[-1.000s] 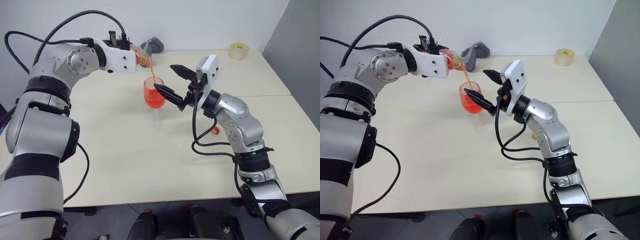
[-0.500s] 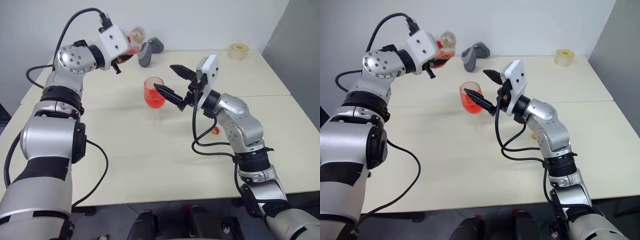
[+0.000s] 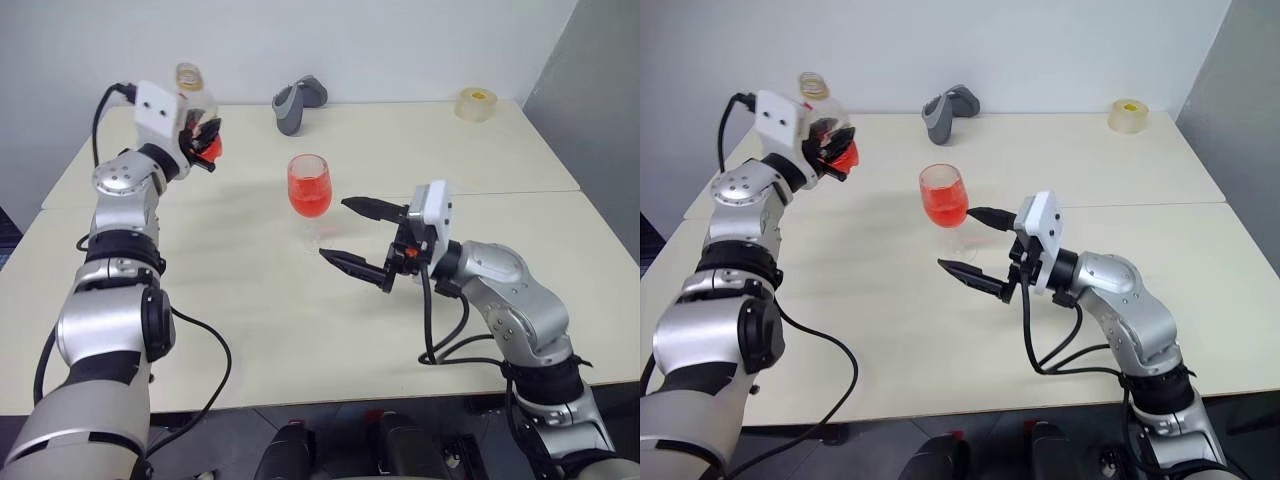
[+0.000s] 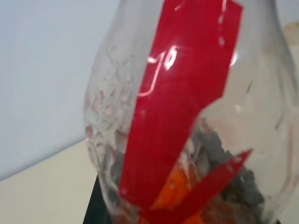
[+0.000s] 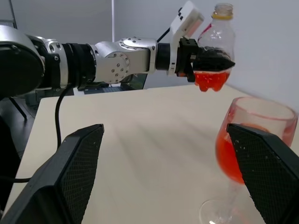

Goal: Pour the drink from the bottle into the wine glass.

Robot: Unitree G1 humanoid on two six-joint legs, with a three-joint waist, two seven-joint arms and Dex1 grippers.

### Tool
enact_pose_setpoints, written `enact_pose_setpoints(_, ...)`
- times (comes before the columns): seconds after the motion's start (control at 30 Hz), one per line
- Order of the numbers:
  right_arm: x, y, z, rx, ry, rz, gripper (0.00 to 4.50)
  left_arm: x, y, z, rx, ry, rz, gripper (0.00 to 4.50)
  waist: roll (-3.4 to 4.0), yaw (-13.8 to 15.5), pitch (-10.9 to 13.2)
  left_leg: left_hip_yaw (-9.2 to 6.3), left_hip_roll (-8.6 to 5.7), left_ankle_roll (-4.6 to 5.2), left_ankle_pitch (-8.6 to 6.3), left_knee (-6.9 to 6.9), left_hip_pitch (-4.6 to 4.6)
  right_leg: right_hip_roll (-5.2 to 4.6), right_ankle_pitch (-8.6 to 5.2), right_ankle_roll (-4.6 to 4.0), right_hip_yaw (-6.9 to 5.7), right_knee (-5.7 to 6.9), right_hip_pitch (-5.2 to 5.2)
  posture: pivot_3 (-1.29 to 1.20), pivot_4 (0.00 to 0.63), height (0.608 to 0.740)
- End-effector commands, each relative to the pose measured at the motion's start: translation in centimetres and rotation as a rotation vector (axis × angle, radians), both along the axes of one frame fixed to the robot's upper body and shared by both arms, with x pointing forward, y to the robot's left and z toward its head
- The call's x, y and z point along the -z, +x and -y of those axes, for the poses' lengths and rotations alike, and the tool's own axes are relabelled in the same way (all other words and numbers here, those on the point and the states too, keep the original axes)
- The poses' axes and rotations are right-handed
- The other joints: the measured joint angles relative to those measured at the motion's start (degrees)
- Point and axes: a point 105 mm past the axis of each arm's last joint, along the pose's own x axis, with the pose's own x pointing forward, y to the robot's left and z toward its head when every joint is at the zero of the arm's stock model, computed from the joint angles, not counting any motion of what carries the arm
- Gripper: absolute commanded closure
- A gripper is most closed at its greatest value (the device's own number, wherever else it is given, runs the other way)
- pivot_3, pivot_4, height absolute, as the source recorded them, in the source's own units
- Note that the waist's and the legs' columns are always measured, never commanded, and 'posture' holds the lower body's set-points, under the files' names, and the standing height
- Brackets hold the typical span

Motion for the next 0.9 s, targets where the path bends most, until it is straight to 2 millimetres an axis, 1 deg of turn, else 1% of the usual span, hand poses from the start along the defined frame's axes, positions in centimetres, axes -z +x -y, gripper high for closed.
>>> enact_pose_setpoints(0.03, 0.4, -1.1, 0.1, 0.008, 0.012, 0.019, 0.0, 0.9, -1.5, -2.6, -0.105, -0.114, 0.041, 3.36, 0.0, 0.0, 0.0, 0.01, 0.0, 0.0, 0.0, -0.01, 0.01, 0.0, 0.0, 0.0, 0.03, 0.01, 0.0, 0.0, 0.15, 0.74)
enact_pose_setpoints(0.13, 0.5, -1.4, -0.2, 0.016, 0.029, 0.01, 0.0, 2.8, -2.3, -2.9, -0.122, -0.204, 0.037, 3.36, -0.03, 0.2, 0.0, -0.03, 0.0, 0.0, 0.0, -0.01, 0.0, 0.0, 0.0, -0.01, -0.02, 0.03, -0.03, 0.0, 0.15, 0.74)
enact_pose_setpoints(0.27, 0.3, -0.9, -0.3, 0.043, 0.045, 0.01, 0.0, 5.6, -2.9, -2.8, -0.124, -0.28, -0.014, 3.36, -0.24, 1.0, -0.1, -0.08, -0.02, 0.0, -0.01, 0.06, -0.02, -0.01, 0.01, -0.01, -0.05, 0.01, 0.05, 0.0, 0.15, 0.74)
enact_pose_setpoints(0.37, 0.1, -0.4, -0.4, 0.055, 0.053, 0.012, 0.0, 7.0, -3.1, -2.4, -0.113, -0.303, -0.045, 3.36, -0.25, 1.4, -0.1, -0.05, -0.08, 0.0, -0.01, 0.08, 0.0, -0.07, 0.01, -0.01, -0.04, 0.0, 0.06, 0.0, 0.15, 0.74)
enact_pose_setpoints(0.47, -0.1, -0.1, -0.5, 0.06, 0.058, 0.013, 0.0, 7.9, -3.1, -2.3, -0.115, -0.303, -0.066, 3.36, -0.28, 1.5, -0.2, -0.05, -0.09, 0.0, -0.01, 0.07, 0.0, -0.07, 0.0, -0.01, -0.05, 0.0, 0.07, 0.0, 0.15, 0.74)
enact_pose_setpoints(0.6, -0.3, 0.2, -0.7, 0.062, 0.064, 0.013, 0.0, 9.3, -3.0, -2.0, -0.125, -0.251, -0.1, 3.36, -0.31, 1.4, -0.2, -0.03, -0.09, 0.0, -0.01, 0.07, 0.01, -0.07, 0.0, -0.01, -0.05, 0.0, 0.07, 0.0, 0.15, 0.74)
enact_pose_setpoints(0.8, -0.5, 0.4, -0.9, 0.059, 0.064, 0.016, 0.0, 10.7, -2.7, -2.0, -0.143, -0.215, -0.135, 3.36, -0.32, 1.4, -0.2, -0.02, -0.09, 0.02, -0.02, 0.05, 0.04, -0.07, 0.01, -0.01, -0.06, 0.0, 0.07, 0.0, 0.15, 0.74)
enact_pose_setpoints(0.9, -0.6, 0.5, -0.9, 0.062, 0.064, 0.015, 0.0, 11.1, -2.6, -1.9, -0.151, -0.202, -0.142, 3.36, -0.33, 1.4, -0.2, -0.03, -0.09, 0.02, -0.02, 0.04, 0.04, -0.07, 0.0, -0.01, -0.06, 0.0, 0.08, 0.0, 0.15, 0.74)
